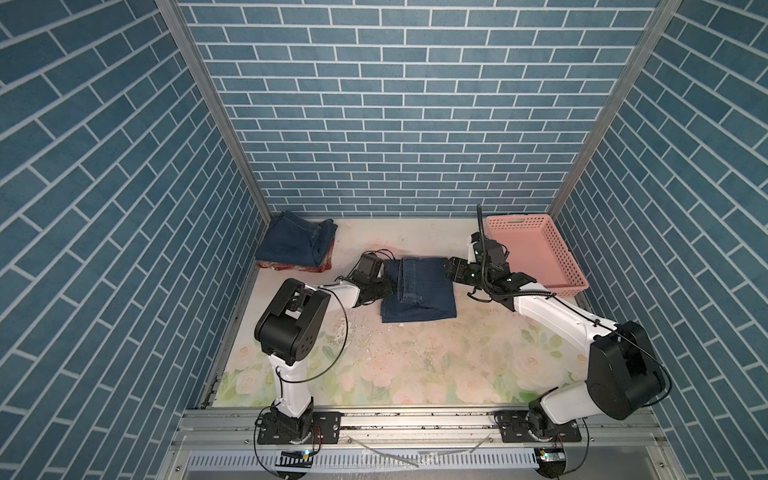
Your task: Fold and stack the skirts
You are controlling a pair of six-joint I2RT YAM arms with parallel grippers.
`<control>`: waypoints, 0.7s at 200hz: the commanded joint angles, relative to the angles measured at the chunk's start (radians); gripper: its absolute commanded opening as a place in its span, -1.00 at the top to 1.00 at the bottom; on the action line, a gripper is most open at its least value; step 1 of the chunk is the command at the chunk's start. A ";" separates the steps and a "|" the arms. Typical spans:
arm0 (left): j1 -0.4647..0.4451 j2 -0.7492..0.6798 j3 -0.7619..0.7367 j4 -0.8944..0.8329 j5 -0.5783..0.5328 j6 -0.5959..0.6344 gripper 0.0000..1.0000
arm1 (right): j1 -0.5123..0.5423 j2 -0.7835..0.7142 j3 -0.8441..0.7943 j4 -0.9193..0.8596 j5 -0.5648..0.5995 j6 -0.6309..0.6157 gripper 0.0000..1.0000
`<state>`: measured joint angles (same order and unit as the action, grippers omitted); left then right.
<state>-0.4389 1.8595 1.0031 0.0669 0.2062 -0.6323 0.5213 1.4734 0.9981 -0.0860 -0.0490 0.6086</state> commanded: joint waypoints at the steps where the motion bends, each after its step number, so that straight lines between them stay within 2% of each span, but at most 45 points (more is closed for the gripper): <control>1: 0.029 -0.065 -0.019 -0.212 -0.068 0.085 -0.28 | -0.002 -0.022 -0.035 -0.031 0.038 -0.060 -0.44; 16: 0.029 -0.106 0.023 -0.273 -0.099 0.135 -0.38 | -0.004 -0.026 -0.044 -0.028 0.047 -0.067 -0.44; 62: -0.022 -0.118 0.124 -0.283 -0.061 0.232 -0.54 | -0.025 -0.057 -0.096 -0.002 0.042 -0.070 -0.48; 140: -0.103 0.048 0.273 -0.264 -0.036 0.207 -0.58 | -0.046 -0.079 -0.114 -0.008 0.049 -0.096 -0.50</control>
<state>-0.5198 1.8584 1.2320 -0.1757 0.1619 -0.4385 0.4831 1.4334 0.9150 -0.0921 -0.0139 0.5442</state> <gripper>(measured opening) 0.789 0.751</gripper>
